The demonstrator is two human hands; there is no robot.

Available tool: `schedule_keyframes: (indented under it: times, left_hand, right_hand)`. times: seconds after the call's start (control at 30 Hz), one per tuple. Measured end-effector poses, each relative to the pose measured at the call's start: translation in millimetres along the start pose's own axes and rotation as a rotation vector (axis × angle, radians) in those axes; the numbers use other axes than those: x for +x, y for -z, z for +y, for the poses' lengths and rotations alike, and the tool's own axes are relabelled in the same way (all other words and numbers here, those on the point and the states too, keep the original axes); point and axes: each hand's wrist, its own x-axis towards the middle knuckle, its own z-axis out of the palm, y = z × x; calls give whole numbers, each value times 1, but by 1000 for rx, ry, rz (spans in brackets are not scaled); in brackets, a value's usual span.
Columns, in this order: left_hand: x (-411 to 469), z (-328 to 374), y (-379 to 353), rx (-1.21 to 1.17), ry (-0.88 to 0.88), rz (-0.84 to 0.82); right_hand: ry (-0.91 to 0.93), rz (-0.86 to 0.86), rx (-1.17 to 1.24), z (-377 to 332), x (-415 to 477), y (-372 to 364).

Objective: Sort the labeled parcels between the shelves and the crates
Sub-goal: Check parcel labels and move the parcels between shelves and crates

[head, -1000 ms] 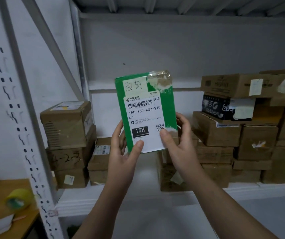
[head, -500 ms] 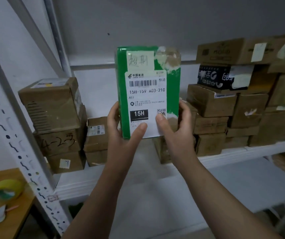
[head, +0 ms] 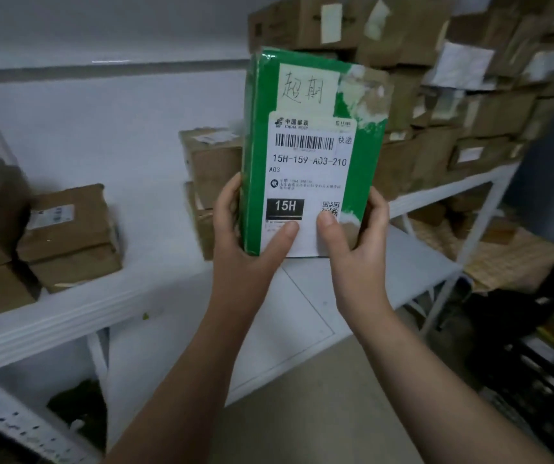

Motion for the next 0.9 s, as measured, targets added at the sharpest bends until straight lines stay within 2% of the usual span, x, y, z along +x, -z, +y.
schedule_keyframes:
  times: [0.13, 0.33, 0.43, 0.63, 0.8, 0.9]
  left_hand:
    - [-38, -12, -101, -79, 115, -95]
    - [-99, -38, -261, -185, 352, -292]
    - [-120, -51, -325, -186, 454, -384]
    - [-146, -82, -423, -174, 582, -526]
    - [-145, -127, -483, -153, 726, -644]
    - [-129, -161, -520, -88, 739, -753]
  right_hand:
    - [-60, 81, -129, -7, -11, 112]
    - [-337, 249, -146, -11, -29, 292]
    - [-419, 319, -192, -14, -37, 362]
    - [-542, 434, -294, -3, -42, 462]
    - [-691, 465, -290, 33, -31, 522]
    - [-751, 511, -286, 62, -7, 555]
